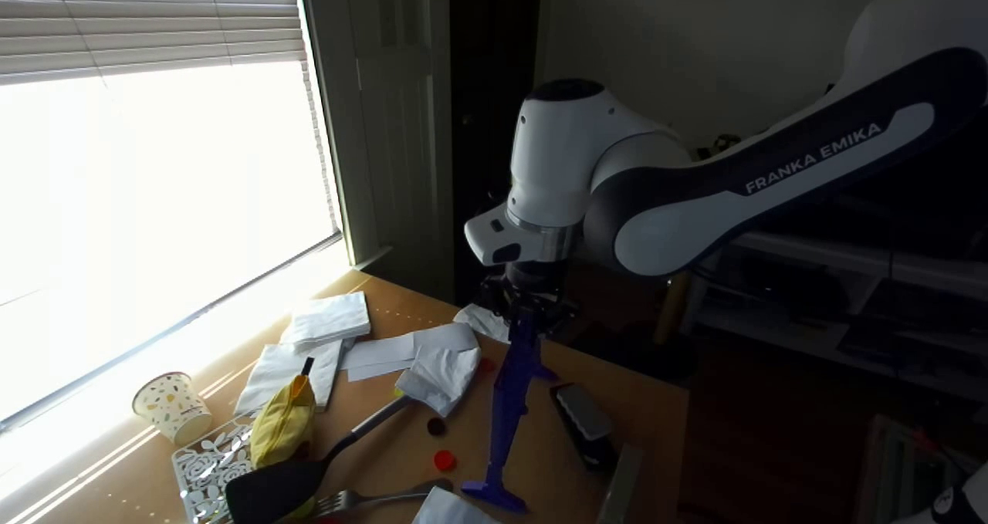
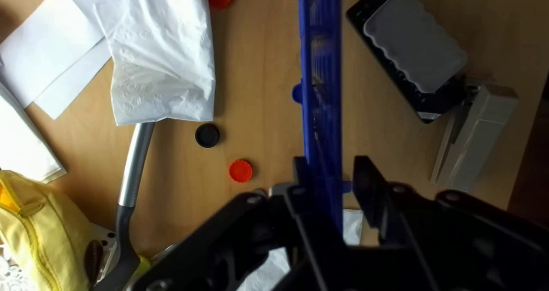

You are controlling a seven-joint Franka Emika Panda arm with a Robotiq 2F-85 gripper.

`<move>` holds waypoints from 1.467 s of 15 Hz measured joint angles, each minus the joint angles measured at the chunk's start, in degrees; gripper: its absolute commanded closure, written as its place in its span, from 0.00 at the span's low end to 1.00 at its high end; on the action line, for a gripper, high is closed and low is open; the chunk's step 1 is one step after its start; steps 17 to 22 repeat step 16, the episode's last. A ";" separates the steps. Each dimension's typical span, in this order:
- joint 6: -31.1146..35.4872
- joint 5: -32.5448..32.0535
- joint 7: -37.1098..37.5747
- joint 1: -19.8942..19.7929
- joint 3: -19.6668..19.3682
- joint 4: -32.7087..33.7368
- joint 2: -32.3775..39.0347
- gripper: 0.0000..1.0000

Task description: Rotate the blue gameboard.

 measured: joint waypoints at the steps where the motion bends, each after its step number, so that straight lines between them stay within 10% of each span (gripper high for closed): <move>1: 0.21 0.11 -0.32 -0.01 0.00 0.05 -0.15 0.30; 5: -0.14 2.98 -1.04 -0.01 0.08 0.25 -2.69 0.02; 14: -21.01 8.12 15.44 -0.06 -0.59 4.21 -14.74 0.00; 22: -22.25 8.12 19.98 -0.09 -1.06 4.54 -16.11 0.00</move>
